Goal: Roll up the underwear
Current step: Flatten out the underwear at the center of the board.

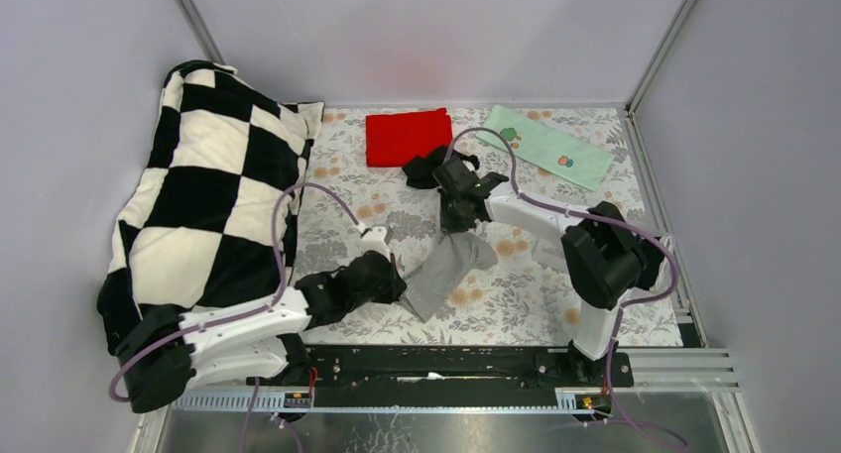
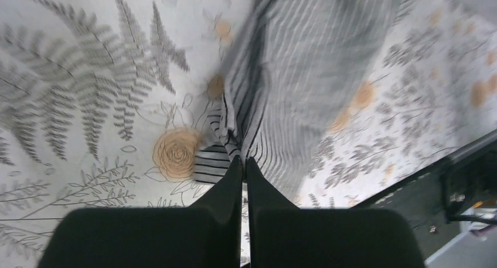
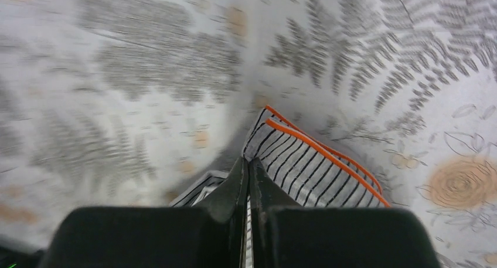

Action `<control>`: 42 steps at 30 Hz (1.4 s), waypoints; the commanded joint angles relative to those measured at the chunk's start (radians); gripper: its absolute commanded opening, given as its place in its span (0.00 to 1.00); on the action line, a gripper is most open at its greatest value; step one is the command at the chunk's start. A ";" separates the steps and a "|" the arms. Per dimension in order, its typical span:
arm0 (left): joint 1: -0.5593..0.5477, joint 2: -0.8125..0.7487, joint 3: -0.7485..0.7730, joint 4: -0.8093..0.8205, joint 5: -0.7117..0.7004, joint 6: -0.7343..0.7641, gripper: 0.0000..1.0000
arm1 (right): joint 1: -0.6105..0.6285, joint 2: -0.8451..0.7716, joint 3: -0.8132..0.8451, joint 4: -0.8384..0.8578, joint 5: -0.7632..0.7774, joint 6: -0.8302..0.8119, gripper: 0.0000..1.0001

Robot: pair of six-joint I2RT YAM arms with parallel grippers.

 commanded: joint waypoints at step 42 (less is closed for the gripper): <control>0.263 -0.255 0.018 -0.099 -0.088 -0.097 0.93 | -0.094 -0.420 -0.419 0.250 -0.041 0.181 0.60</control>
